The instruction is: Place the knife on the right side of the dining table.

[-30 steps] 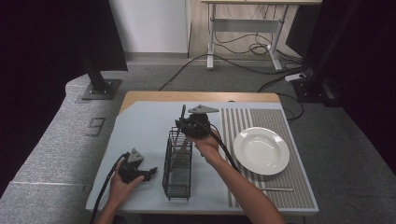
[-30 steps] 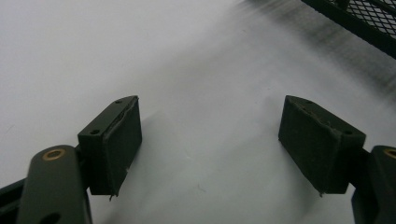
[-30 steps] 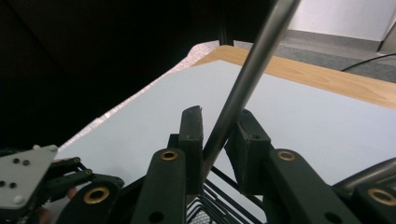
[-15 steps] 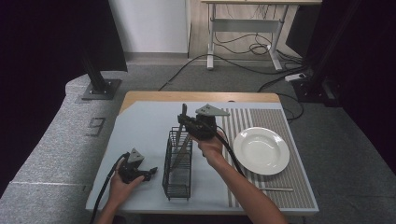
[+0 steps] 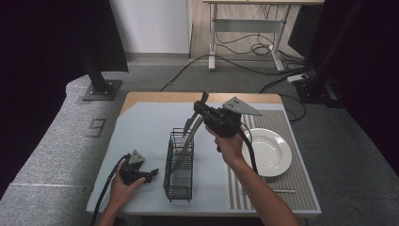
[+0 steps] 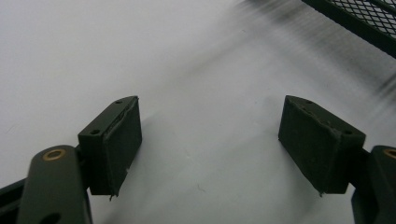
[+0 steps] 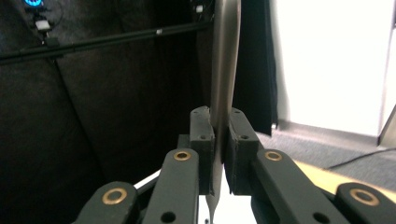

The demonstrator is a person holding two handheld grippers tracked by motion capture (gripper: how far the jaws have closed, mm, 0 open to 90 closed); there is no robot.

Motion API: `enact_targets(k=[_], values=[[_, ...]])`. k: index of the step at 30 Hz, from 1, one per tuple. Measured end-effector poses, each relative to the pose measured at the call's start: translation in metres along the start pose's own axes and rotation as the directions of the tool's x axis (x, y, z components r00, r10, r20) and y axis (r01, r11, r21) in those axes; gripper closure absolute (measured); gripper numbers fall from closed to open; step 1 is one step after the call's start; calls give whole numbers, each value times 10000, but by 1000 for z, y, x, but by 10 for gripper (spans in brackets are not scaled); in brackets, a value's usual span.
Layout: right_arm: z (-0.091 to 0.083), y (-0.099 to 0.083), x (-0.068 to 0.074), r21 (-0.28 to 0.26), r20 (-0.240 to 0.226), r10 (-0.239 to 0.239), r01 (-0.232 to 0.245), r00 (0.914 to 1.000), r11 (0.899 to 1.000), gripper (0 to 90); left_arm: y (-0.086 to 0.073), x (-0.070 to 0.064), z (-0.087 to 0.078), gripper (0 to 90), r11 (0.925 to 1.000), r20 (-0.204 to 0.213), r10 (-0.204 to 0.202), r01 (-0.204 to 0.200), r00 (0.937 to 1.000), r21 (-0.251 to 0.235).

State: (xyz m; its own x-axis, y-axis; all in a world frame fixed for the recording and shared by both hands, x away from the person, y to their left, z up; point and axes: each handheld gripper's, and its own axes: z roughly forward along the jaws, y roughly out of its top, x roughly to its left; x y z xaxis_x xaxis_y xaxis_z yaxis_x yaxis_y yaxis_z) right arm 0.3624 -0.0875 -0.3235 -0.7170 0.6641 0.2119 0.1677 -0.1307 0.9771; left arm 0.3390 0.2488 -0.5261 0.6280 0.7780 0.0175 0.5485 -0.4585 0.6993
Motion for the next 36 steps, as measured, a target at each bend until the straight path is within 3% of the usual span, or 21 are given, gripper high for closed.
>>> enact_targets(k=[2,12,19,26,28,36], values=[[-11,10,-4,-236,141,0,3,9999,9997,835,0,0,0,209,10000,11,-2,2,10000,6],[-35,26,-18,-836,764,-69,133,9971,9964,834,0,0,0,208,10000,18,-12,12,10000,13],[-51,35,-33,-1109,1461,-132,297,9892,9934,834,0,0,0,209,10000,11,-5,5,10000,11],[-57,29,-52,-1068,1992,80,136,9799,9942,834,0,0,0,208,10000,18,-20,20,10000,4],[-54,21,-62,-842,2325,68,132,9726,9964,834,0,0,0,208,10000,22,-26,26,10000,5],[-43,-1,-86,-241,2897,120,-52,9570,9997,834,0,0,0,208,10000,15,-26,26,10000,6]])
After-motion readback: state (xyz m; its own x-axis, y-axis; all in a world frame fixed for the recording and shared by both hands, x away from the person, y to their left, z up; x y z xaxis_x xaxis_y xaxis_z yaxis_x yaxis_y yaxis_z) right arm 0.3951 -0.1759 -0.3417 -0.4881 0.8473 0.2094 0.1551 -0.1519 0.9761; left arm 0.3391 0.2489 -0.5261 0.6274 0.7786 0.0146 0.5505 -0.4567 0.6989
